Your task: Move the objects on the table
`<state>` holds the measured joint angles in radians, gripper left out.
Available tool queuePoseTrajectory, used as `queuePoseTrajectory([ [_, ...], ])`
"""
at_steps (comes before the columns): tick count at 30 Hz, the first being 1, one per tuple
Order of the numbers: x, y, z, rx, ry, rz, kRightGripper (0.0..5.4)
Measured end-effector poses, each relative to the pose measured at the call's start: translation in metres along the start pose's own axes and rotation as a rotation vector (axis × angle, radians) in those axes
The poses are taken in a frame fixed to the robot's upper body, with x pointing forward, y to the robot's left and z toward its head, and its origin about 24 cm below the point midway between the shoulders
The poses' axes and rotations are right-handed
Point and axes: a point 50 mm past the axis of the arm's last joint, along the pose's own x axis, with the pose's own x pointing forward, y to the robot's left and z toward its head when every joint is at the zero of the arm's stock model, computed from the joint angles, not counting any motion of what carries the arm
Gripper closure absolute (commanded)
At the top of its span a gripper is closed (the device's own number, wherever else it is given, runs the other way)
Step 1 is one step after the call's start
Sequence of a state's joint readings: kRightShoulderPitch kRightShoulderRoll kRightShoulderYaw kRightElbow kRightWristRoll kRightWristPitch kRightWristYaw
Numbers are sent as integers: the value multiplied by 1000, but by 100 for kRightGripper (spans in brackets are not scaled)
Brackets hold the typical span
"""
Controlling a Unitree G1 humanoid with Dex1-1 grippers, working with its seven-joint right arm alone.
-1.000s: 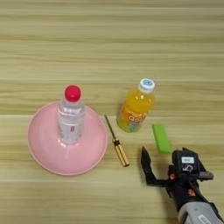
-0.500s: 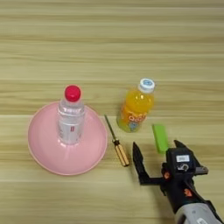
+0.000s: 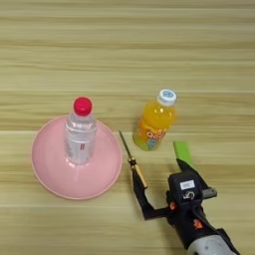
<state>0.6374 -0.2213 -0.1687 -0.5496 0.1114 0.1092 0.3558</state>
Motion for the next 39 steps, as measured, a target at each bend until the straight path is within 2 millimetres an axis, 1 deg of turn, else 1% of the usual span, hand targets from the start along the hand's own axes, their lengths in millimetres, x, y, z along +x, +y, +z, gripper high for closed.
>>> queuePoseTrajectory([
  [4, 0, 4, -1, -7, 1, 19, 3],
  [11, 2, 8, -8, -10, 30, 34, 3],
  [26, 7, 8, -27, 7, 78, 40, 3],
  [28, 7, 10, -30, 35, 81, 48, 3],
  [39, 11, 11, -35, 60, 91, 60, 3],
])
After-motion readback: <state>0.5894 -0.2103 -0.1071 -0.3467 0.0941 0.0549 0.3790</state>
